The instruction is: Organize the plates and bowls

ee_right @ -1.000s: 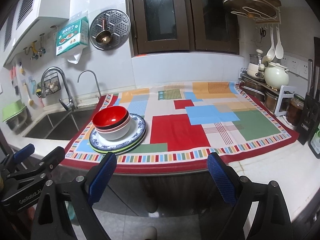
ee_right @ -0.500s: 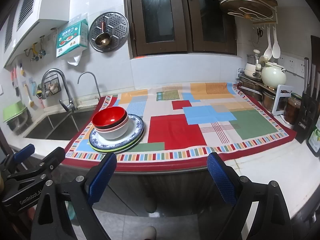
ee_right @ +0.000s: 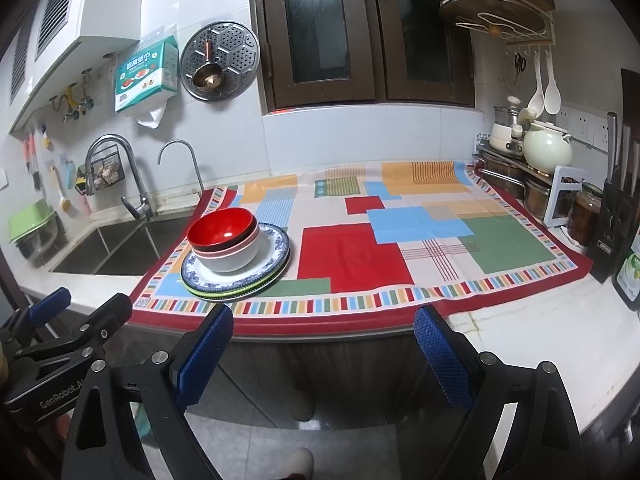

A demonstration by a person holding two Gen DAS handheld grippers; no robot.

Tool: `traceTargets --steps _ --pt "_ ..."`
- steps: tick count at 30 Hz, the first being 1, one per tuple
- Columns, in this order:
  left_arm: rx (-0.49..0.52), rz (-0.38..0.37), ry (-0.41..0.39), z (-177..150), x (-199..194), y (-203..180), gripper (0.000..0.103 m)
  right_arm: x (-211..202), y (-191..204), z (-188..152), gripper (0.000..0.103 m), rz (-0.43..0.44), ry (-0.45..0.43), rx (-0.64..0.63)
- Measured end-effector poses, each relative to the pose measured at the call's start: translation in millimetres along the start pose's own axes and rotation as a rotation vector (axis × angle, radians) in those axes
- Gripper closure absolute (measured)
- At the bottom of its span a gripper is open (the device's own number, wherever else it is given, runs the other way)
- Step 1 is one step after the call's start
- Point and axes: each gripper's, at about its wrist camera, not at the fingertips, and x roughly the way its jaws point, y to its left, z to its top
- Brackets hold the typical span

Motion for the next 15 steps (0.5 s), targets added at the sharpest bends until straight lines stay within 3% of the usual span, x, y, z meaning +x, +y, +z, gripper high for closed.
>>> traceTargets --steps 15 --pt "-0.004 -0.001 0.008 -3.2 -2.9 2.6 0.000 -1.1 1.7 -4.3 0.010 0.004 0.014 -0.002"
